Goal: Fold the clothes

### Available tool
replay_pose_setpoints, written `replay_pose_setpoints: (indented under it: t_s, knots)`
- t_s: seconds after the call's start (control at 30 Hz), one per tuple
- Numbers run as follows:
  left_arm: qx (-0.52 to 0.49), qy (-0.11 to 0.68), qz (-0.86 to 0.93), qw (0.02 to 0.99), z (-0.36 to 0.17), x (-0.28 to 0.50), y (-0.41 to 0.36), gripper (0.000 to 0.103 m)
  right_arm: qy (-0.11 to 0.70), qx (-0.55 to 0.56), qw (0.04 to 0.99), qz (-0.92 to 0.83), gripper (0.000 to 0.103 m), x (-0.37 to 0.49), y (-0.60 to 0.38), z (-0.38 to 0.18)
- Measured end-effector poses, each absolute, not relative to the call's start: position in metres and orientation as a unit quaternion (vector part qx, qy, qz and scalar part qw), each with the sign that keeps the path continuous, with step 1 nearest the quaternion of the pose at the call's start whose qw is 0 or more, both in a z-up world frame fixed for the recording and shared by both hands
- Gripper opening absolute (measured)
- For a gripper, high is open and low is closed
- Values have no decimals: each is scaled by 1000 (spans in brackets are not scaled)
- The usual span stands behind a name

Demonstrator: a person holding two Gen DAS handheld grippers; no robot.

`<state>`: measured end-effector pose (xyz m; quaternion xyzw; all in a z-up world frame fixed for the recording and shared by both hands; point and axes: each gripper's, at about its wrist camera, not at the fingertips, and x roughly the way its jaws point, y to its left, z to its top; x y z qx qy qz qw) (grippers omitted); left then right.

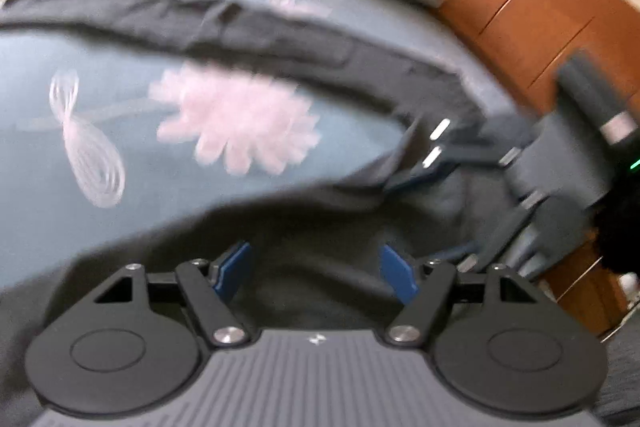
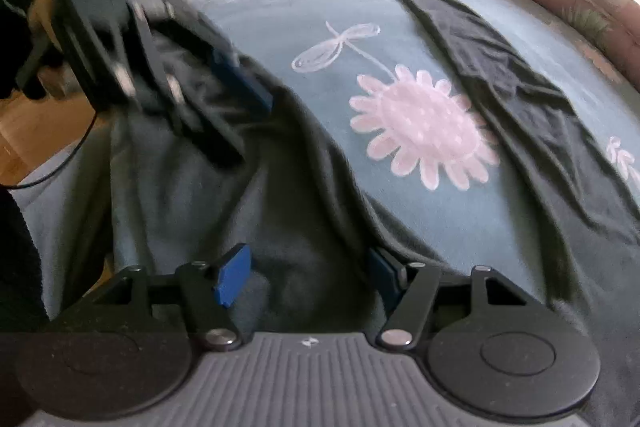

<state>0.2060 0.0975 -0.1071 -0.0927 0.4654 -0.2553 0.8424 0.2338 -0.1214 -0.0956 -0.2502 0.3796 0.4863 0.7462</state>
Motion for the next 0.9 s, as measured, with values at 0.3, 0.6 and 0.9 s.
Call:
replay_pose_setpoints:
  t_s: [0.3, 0.6, 0.9]
  knots:
    - [-101, 453, -262, 846, -112, 204, 100, 75, 334, -252, 792, 444, 56, 268, -129, -65]
    - [-101, 451, -265, 847, -113, 204, 100, 76, 354, -298, 750, 473, 36, 269, -107, -92]
    - [-100, 448, -269, 847, -113, 202, 100, 77, 358, -318, 742, 470, 6, 272, -94, -105]
